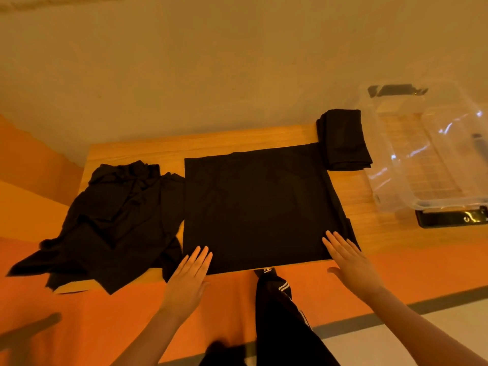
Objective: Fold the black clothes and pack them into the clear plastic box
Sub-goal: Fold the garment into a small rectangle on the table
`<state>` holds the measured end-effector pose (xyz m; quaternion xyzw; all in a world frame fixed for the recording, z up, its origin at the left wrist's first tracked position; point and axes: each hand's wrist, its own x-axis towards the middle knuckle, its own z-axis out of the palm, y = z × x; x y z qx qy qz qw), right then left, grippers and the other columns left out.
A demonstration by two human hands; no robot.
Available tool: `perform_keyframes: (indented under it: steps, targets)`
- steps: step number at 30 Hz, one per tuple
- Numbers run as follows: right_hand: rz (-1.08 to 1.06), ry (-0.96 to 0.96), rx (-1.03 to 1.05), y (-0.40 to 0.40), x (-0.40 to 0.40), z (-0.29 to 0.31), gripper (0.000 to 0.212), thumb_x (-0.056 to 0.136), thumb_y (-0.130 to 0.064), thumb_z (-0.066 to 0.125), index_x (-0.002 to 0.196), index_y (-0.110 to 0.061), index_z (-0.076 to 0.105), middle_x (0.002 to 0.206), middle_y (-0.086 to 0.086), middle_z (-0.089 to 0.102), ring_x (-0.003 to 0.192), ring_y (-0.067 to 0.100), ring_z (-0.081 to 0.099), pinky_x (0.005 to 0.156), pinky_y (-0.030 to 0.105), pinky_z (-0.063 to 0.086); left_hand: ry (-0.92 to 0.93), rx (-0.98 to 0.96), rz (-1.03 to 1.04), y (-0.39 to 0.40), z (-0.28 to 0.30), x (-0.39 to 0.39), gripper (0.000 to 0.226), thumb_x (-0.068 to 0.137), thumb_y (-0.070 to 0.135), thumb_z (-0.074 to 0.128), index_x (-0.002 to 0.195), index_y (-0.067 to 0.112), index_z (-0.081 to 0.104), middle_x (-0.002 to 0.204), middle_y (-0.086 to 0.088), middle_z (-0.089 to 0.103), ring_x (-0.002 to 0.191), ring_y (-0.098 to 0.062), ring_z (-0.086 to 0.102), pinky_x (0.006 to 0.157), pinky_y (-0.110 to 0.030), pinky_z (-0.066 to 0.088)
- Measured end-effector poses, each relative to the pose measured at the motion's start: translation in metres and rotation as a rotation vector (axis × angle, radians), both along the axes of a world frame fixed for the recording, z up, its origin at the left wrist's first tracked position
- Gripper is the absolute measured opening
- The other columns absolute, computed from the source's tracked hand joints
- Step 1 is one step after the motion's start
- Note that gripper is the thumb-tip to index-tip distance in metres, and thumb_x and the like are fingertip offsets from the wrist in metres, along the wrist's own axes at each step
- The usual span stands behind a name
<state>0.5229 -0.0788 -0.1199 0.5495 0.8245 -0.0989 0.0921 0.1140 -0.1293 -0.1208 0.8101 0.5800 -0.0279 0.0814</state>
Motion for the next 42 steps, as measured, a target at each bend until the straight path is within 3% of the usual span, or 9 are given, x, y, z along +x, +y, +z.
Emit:
perform_keyframes:
  steps: [2,5,8,12,16,19,26,31,42]
  targets:
    - [-0.038,0.021,-0.007,0.002,0.002,0.002,0.091,0.054,-0.013,0.088,0.134,-0.012,0.044,0.132,0.007,0.054,0.127,0.023,0.046,0.095,0.036,0.047,-0.051,0.094,-0.032,0.000,0.001,0.000,0.051,0.079,0.032,0.068,0.124,0.014,0.053,0.119,-0.005,0.065,0.120,-0.020,0.049,0.108,-0.025,0.022]
    - [0.014,0.023,0.139,0.002,0.010,0.008,0.075,0.039,0.002,0.090,0.109,-0.012,0.068,0.114,0.008,0.067,0.101,0.022,0.066,0.072,0.033,0.056,-0.123,0.075,-0.013,0.002,0.011,-0.001,0.056,0.044,0.013,0.092,0.097,0.015,0.074,0.102,-0.001,0.072,0.095,-0.016,0.068,0.075,-0.022,0.054]
    - [0.048,0.063,0.095,0.009,0.011,0.030,0.067,0.042,0.005,0.089,0.101,-0.020,0.070,0.100,0.003,0.072,0.085,0.018,0.071,0.068,0.028,0.056,-0.218,0.034,0.021,0.009,0.032,-0.003,0.037,0.061,0.005,0.077,0.094,0.022,0.073,0.098,0.004,0.072,0.087,-0.013,0.070,0.062,-0.020,0.054]
    - [-0.239,0.172,-0.242,0.041,0.006,0.077,0.031,0.093,-0.019,0.053,0.124,-0.017,0.059,0.119,0.002,0.063,0.107,0.017,0.059,0.084,0.021,0.044,-0.325,-0.250,0.303,0.040,0.067,-0.013,0.023,0.093,0.017,0.053,0.110,0.015,0.068,0.104,-0.001,0.070,0.089,-0.016,0.066,0.074,-0.025,0.048]
    - [-0.333,0.371,-0.310,0.080,0.005,0.137,0.016,0.090,-0.015,0.057,0.102,-0.023,0.065,0.093,-0.004,0.066,0.092,0.015,0.061,0.068,0.013,0.040,-0.570,-0.172,0.394,0.074,0.128,-0.021,0.011,0.088,0.014,0.062,0.091,0.014,0.072,0.077,0.006,0.065,0.065,-0.003,0.058,0.061,-0.016,0.043]
    - [-0.422,0.618,-0.211,0.093,0.005,0.187,0.018,0.085,-0.004,0.061,0.099,-0.014,0.068,0.085,-0.003,0.063,0.089,0.017,0.059,0.084,0.028,0.046,-0.611,-0.092,0.392,0.095,0.176,-0.031,0.009,0.088,0.014,0.061,0.084,0.018,0.069,0.065,0.002,0.063,0.050,-0.008,0.053,0.049,-0.017,0.036]
    - [-0.531,0.976,0.047,0.099,-0.010,0.270,0.011,0.084,-0.005,0.063,0.079,-0.013,0.068,0.082,0.003,0.064,0.081,0.018,0.058,0.078,0.028,0.044,-0.909,0.165,0.532,0.116,0.257,-0.037,0.013,0.087,0.005,0.060,0.077,0.013,0.063,0.070,0.005,0.059,0.066,-0.005,0.053,0.056,-0.004,0.041]
    - [-0.555,1.167,0.188,0.078,-0.021,0.306,0.019,0.085,-0.001,0.061,0.070,-0.013,0.062,0.067,0.002,0.060,0.059,0.002,0.059,0.057,0.014,0.047,-1.174,0.262,0.601,0.104,0.295,-0.044,0.006,0.083,0.005,0.065,0.082,0.011,0.064,0.077,0.001,0.062,0.074,-0.011,0.058,0.062,-0.012,0.047]
    - [-0.659,1.372,0.182,0.058,-0.019,0.325,0.047,0.091,-0.006,0.053,0.058,-0.033,0.072,0.056,-0.014,0.065,0.053,-0.004,0.058,0.049,0.011,0.046,-1.201,0.247,0.599,0.084,0.307,-0.061,0.014,0.090,0.006,0.056,0.095,0.002,0.068,0.089,-0.009,0.064,0.081,-0.017,0.057,0.065,-0.016,0.044]
